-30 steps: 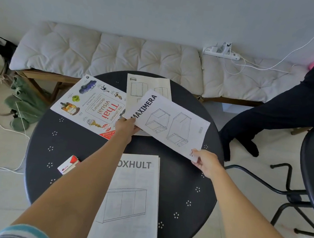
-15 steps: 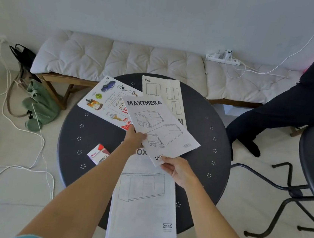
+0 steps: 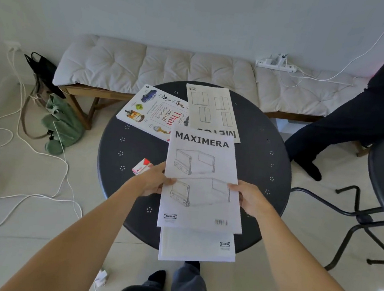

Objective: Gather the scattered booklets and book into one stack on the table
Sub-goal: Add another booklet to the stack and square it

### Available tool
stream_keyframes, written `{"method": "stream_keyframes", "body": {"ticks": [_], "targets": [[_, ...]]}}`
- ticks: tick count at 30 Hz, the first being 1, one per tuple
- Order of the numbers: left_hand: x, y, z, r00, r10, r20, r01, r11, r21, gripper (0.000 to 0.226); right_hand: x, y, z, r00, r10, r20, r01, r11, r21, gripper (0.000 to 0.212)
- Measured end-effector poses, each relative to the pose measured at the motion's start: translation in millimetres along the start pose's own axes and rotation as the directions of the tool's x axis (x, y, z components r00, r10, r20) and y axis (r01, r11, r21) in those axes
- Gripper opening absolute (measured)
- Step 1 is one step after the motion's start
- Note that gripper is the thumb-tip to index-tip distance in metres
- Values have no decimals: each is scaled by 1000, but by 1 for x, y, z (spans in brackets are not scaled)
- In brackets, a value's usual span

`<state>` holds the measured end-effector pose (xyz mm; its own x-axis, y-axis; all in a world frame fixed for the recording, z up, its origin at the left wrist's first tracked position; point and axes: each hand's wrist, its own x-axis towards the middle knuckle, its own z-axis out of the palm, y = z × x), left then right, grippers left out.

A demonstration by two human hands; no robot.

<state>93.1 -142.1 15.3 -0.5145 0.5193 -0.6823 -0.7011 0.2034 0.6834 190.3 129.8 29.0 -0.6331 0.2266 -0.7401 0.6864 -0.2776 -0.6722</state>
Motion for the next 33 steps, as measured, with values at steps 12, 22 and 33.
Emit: {"method": "stream_keyframes", "body": {"ticks": [12,22,33], "targets": [[-4,-77,22,919,21,-395,108,947,303,31,9,58,18,938,-128,-321,4,933,-361,14],[-2,-80,29,843,177,-507,165,813,559,24,0,62,19,898,-218,-382,-26,841,-540,14],[4,-64,29,835,228,-501,212,708,674,21,6,45,11,894,-288,-343,-28,728,-685,12]]}}
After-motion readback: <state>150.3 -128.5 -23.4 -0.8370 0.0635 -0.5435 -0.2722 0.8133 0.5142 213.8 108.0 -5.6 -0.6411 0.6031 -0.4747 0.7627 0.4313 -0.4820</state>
